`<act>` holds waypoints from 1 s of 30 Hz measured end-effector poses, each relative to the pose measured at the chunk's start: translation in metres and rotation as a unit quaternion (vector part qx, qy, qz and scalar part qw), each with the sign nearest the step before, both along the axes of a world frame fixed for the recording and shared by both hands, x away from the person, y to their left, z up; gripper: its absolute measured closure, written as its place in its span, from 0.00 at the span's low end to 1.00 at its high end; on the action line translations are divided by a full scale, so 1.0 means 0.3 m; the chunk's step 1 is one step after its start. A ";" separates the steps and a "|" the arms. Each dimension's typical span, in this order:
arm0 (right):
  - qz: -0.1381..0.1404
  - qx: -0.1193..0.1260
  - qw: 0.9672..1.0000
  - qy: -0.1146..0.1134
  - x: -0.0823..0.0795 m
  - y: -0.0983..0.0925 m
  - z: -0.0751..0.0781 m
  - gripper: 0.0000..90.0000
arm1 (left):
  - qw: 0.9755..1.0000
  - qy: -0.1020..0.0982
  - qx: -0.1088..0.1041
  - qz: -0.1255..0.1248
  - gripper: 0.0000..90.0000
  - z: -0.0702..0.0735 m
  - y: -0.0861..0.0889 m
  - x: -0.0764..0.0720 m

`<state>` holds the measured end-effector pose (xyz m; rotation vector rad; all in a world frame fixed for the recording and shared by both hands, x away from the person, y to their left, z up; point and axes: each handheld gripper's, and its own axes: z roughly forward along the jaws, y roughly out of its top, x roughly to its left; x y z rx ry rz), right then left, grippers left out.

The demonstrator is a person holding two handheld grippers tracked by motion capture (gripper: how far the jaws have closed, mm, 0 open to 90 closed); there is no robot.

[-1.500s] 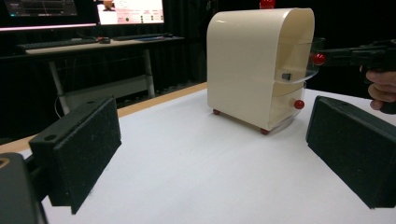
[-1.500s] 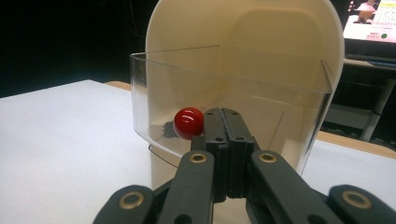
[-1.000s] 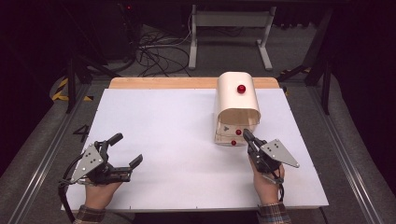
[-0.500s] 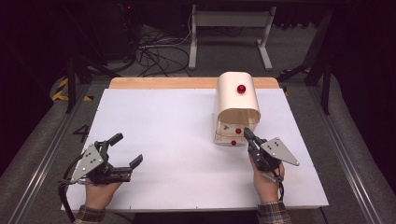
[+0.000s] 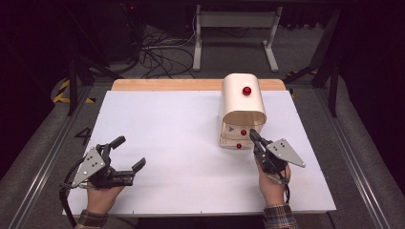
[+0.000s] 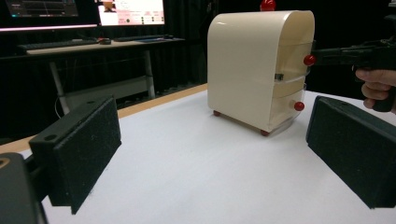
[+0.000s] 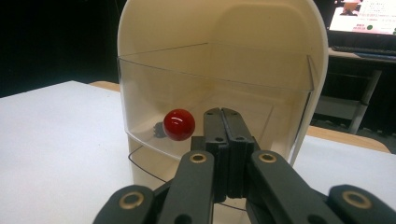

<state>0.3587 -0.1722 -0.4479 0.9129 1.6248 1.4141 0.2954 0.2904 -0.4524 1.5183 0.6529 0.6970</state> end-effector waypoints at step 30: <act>0.001 -0.002 1.000 -0.002 0.006 -0.001 0.007 1.00 | 1.000 -0.001 0.001 0.000 0.05 -0.002 -0.004 0.000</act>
